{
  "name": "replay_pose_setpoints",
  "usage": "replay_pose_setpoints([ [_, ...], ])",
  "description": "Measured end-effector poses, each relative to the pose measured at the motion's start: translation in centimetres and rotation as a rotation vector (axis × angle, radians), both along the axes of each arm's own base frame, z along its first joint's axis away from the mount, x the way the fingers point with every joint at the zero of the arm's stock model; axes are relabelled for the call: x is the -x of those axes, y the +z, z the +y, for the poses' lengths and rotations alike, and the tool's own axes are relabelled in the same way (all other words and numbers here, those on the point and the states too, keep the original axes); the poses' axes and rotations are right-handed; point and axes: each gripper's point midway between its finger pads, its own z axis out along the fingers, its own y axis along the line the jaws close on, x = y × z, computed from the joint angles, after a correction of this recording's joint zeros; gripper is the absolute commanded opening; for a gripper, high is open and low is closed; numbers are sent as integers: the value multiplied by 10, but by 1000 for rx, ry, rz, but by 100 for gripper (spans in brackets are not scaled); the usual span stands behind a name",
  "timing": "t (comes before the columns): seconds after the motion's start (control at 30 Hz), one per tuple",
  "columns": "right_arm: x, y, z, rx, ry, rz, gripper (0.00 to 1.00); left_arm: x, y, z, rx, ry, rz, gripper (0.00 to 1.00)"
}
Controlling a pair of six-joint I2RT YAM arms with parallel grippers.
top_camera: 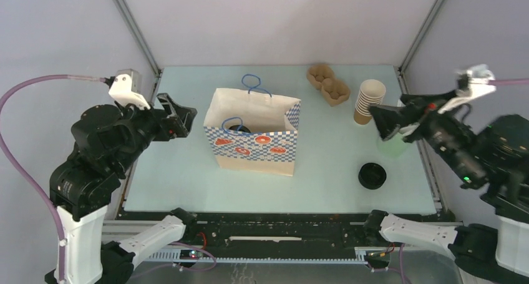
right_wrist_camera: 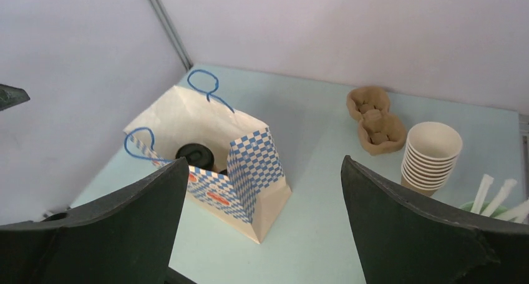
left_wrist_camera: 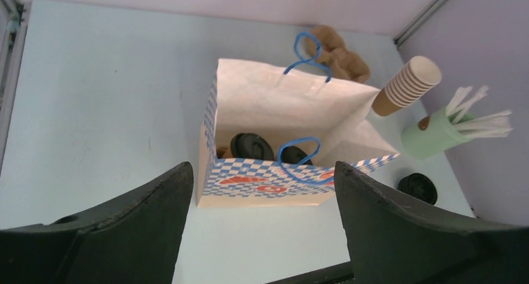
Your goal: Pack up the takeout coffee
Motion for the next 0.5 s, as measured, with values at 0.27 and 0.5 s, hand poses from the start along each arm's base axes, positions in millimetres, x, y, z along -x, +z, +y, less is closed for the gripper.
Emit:
replay_pose_setpoints([
  [0.27,16,14,-34,-110,-53,-53,100,13,48,0,81,-37,-140,94],
  [0.5,15,18,-41,-138,-83,-81,100,32,82,10,150,-37,-278,95],
])
